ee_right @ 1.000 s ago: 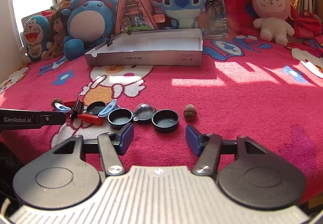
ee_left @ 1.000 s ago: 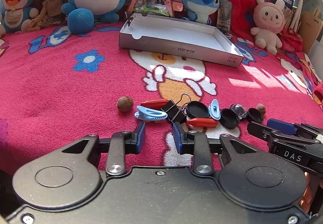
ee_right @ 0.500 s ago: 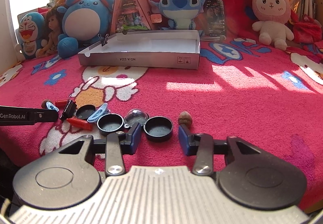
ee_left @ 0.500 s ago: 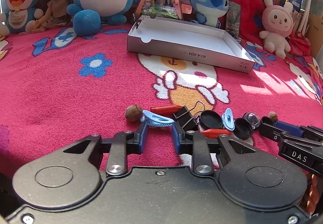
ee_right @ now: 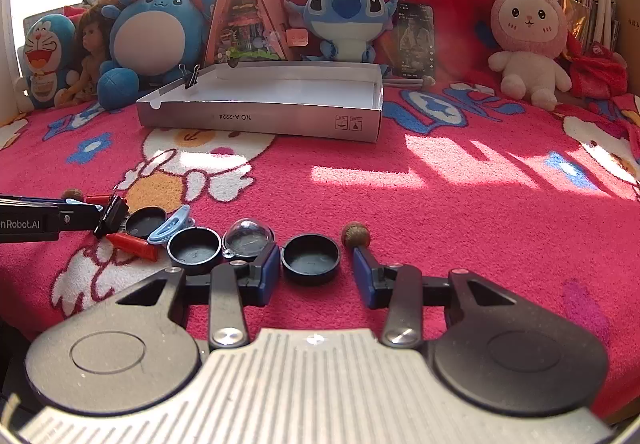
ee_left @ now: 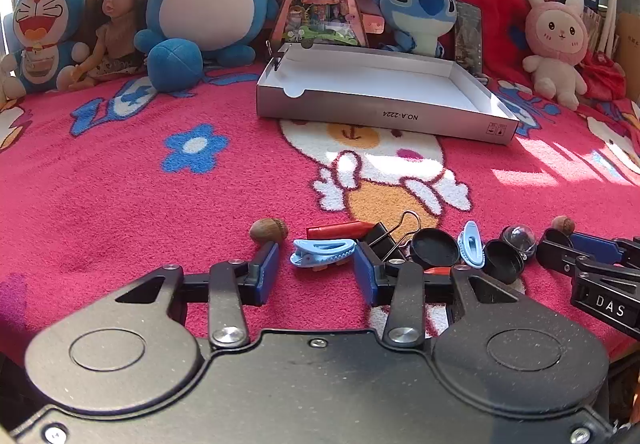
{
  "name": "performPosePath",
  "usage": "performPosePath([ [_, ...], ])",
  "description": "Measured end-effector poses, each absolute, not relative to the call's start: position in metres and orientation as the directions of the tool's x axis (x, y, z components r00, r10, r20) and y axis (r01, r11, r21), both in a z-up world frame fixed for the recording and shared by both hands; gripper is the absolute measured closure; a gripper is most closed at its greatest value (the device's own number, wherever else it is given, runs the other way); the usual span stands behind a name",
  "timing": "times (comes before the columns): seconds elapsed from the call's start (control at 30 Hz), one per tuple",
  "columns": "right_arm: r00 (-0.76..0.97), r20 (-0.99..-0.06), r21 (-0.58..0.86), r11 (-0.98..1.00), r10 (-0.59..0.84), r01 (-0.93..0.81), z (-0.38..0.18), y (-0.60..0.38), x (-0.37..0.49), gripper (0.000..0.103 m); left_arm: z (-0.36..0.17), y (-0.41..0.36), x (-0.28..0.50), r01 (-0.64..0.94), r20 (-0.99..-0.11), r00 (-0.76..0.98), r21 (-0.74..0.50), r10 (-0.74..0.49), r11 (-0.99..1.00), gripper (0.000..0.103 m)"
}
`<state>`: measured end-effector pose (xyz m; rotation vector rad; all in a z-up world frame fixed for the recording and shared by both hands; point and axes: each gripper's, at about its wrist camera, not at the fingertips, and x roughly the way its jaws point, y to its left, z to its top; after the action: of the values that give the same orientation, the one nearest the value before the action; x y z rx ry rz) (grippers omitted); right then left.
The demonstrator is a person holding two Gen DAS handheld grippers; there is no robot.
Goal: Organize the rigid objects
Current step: 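Move the left tool to the blue hair clip while the right tool approaches a black lid, then close the left tool on the blue hair clip while the right tool grasps the black lid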
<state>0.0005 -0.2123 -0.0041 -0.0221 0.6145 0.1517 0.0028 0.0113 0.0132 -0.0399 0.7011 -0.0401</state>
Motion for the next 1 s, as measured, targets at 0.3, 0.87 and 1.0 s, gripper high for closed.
performPosePath([
  [0.3, 0.812, -0.570, 0.003, 0.989, 0.122, -0.146, -0.005, -0.208, 0.000, 0.054, 0.008, 0.008, 0.006, 0.043, -0.631, 0.773, -0.036, -0.056, 0.998, 0.070],
  [0.87, 0.822, -0.560, 0.009, 0.993, 0.103, -0.118, -0.006, -0.208, 0.000, 0.044, 0.010, 0.036, -0.008, -0.034, -0.632, 0.774, 0.008, 0.032, 0.999, 0.061],
  [1.0, 0.821, -0.561, 0.007, 0.993, 0.102, -0.119, -0.006, -0.208, -0.001, 0.044, 0.013, 0.036, -0.009, -0.030, -0.632, 0.774, -0.006, 0.019, 1.000, 0.064],
])
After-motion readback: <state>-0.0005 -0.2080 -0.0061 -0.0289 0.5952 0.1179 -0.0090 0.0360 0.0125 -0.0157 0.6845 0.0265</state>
